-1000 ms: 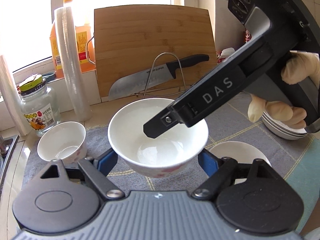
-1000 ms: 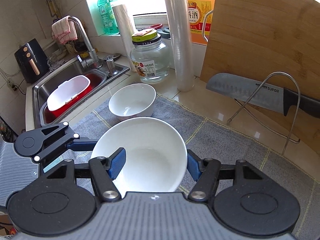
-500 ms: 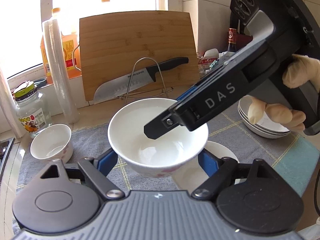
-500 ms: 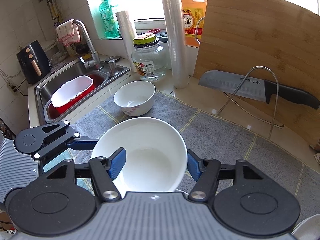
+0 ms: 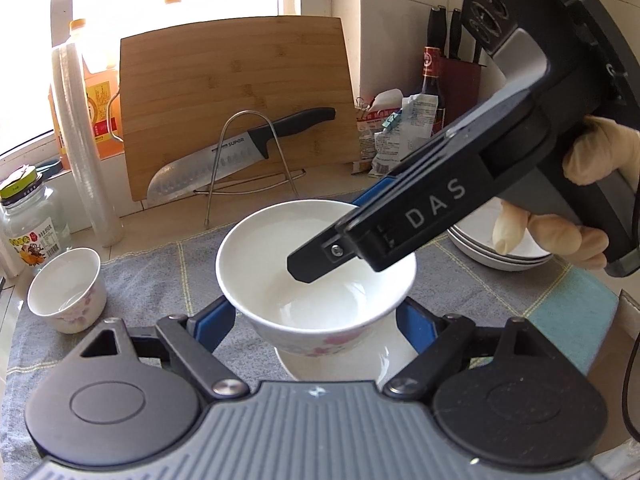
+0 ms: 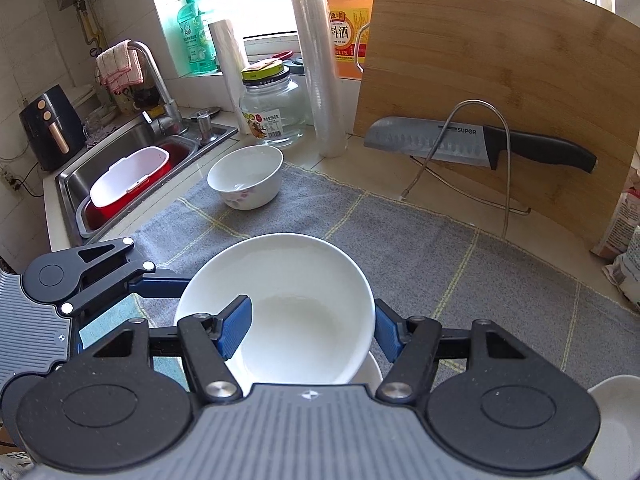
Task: Organize plates and bowls
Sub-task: 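Carry the held bowl with the right gripper over the first bowl, then lower the held bowl into the first bowl and open the right gripper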
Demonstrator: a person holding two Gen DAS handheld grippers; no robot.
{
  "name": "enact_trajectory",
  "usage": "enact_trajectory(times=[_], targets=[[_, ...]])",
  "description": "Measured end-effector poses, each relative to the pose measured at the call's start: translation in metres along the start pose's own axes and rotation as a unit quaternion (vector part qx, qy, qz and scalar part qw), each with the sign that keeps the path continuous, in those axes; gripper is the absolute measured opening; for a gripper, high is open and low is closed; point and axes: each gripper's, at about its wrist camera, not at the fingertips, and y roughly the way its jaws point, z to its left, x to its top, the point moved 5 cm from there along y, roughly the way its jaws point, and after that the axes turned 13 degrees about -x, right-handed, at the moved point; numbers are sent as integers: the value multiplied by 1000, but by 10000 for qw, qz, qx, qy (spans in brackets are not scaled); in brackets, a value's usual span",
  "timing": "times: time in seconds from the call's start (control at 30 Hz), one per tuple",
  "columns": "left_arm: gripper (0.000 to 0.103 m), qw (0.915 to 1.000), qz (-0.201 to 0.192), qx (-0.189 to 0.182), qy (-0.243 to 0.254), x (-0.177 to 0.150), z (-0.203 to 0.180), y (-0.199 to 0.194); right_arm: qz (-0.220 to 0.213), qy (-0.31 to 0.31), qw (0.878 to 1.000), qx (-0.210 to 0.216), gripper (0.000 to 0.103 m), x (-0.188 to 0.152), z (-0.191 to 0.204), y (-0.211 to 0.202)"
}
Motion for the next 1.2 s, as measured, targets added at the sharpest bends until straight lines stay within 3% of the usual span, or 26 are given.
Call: enact_trajectory(times=[1.2], targets=[[87,9983,508,-277,-97,-24,-16,26,433,340,9985,28,70,-36,-12,15]])
